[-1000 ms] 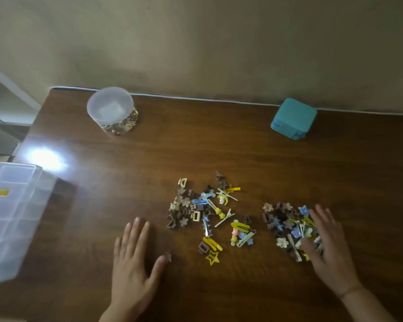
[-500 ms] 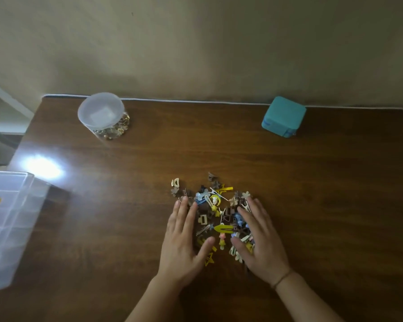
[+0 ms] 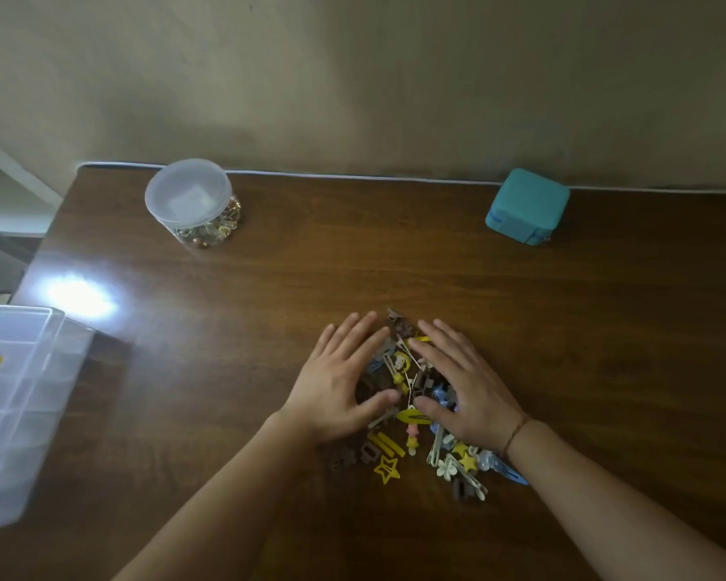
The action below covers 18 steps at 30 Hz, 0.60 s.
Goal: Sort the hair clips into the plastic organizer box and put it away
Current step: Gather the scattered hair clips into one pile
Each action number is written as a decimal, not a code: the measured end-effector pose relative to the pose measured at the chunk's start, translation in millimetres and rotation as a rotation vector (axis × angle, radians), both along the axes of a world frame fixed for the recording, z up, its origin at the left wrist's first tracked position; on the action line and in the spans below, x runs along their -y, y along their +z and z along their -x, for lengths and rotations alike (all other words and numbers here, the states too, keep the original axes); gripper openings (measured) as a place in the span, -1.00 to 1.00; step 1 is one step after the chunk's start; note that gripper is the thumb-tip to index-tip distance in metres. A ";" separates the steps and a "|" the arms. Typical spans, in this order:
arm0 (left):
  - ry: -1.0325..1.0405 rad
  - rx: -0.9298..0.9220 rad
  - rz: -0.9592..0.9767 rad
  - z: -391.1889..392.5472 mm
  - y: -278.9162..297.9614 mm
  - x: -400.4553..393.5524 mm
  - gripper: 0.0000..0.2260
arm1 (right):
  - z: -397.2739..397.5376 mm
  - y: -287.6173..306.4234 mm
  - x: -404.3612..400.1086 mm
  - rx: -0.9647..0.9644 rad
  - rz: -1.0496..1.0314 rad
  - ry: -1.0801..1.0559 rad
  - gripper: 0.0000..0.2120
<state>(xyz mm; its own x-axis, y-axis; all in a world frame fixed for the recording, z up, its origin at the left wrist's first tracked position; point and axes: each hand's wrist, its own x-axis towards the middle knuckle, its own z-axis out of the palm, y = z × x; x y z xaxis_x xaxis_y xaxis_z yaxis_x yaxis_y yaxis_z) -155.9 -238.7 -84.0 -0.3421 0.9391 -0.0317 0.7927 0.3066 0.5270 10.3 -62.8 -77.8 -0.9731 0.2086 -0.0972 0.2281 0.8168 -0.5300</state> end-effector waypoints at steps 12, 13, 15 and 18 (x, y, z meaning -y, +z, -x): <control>-0.125 0.081 -0.048 -45.4 -0.4 24.8 -0.27 | -34.9 1.9 24.4 -0.003 -0.003 0.134 -0.34; -0.129 0.085 -0.042 -49.3 -0.5 29.3 -0.27 | -38.6 1.9 27.6 0.003 -0.004 0.142 -0.33; -0.131 0.090 -0.029 -56.2 -0.6 36.3 -0.28 | -45.2 2.2 33.4 0.006 0.001 0.152 -0.33; -0.127 0.101 -0.019 -64.1 0.4 42.8 -0.29 | -52.9 2.5 39.6 0.020 -0.012 0.164 -0.34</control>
<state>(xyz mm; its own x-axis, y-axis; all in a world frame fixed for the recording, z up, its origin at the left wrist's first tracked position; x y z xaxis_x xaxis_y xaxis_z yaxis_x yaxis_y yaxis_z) -91.8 -281.5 -83.6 -0.2167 0.9754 -0.0414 0.7673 0.1964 0.6105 63.3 -102.5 -75.3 -0.9921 0.0484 -0.1154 0.1016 0.8501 -0.5167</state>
